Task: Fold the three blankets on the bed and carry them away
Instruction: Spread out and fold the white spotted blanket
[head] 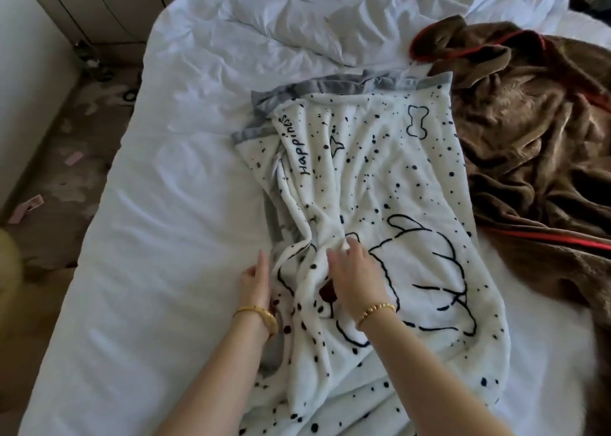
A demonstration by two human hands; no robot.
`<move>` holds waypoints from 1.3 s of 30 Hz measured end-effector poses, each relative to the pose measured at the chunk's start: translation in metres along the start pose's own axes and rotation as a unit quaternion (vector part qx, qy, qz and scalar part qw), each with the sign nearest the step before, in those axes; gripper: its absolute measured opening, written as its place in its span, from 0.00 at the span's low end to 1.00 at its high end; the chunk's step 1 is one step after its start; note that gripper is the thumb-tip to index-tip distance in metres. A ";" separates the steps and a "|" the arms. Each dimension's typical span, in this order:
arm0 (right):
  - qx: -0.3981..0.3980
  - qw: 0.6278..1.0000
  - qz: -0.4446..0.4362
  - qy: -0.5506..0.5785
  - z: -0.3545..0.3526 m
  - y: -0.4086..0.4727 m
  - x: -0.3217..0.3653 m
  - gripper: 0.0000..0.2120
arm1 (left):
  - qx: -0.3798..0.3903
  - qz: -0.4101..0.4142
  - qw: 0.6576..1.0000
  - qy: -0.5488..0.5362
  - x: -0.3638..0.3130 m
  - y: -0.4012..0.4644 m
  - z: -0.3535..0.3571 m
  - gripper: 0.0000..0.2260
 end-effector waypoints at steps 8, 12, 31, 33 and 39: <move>-0.007 0.994 0.038 0.098 0.015 0.038 0.033 0.25 | 0.162 0.080 0.958 0.224 -0.038 0.049 0.034 0.05; -0.147 0.935 0.187 0.263 -0.022 0.058 -0.019 0.21 | -0.074 0.106 0.951 0.281 -0.054 0.085 -0.022 0.10; -0.047 0.978 0.001 -0.203 0.019 0.087 0.050 0.11 | 0.278 0.185 0.735 0.590 -0.014 0.057 0.060 0.14; -0.006 0.972 0.022 -0.234 0.023 0.073 0.039 0.12 | 0.339 0.156 0.684 0.626 0.002 0.034 0.056 0.14; 0.171 0.917 0.086 -0.349 0.034 0.017 0.004 0.20 | 0.496 0.087 0.544 0.672 0.059 -0.039 0.039 0.21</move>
Point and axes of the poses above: each hand's wrist, its own y-axis towards the middle knuckle, its own z-axis out of the palm, x = y × z, the point moved 7 cm from there along y, towards the middle knuckle, and after that the axes turned 13 degrees about z, right-handed, at the moved point
